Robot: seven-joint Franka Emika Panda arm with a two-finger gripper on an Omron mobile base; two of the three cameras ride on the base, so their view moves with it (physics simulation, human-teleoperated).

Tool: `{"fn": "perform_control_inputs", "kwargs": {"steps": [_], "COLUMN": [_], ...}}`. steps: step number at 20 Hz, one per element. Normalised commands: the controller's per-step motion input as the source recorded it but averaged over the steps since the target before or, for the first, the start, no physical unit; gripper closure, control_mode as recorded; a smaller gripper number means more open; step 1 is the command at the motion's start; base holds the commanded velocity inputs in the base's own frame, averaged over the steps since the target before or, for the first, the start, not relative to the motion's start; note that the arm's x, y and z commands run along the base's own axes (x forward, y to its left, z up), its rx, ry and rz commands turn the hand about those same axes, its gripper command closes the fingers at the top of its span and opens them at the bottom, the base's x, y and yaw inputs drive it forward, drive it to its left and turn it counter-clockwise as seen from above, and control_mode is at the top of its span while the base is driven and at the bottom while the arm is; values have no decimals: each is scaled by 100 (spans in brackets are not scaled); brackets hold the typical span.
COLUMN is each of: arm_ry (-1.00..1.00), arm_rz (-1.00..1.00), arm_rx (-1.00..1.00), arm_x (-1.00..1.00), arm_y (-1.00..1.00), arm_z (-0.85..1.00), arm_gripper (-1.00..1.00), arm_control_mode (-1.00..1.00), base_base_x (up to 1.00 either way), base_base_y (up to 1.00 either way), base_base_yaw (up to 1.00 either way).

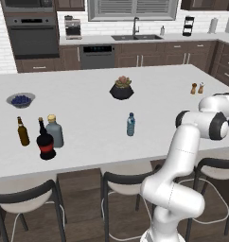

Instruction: Move the plastic bottles in the middle to the plastics group, and the glass bottles in the middle to the glass group.

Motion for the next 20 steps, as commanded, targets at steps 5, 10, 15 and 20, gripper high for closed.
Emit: {"fn": "perform_control_inputs", "kwargs": {"steps": [5,10,15,20], "arm_ry": [-11,-3,-6,-4], "arm_rz": [0,0,0,0], "arm_rx": [0,0,0,0], "arm_x": [0,0,0,11], "arm_y": [0,0,0,0], "arm_z": [-2,-2,-3,0], "arm_gripper": [100,100,100,100], "arm_control_mode": [-100,-100,-100,-100], "base_base_x": [0,0,0,0], "base_base_y": [0,0,0,0], "base_base_yaw": [0,0,0,0]}}
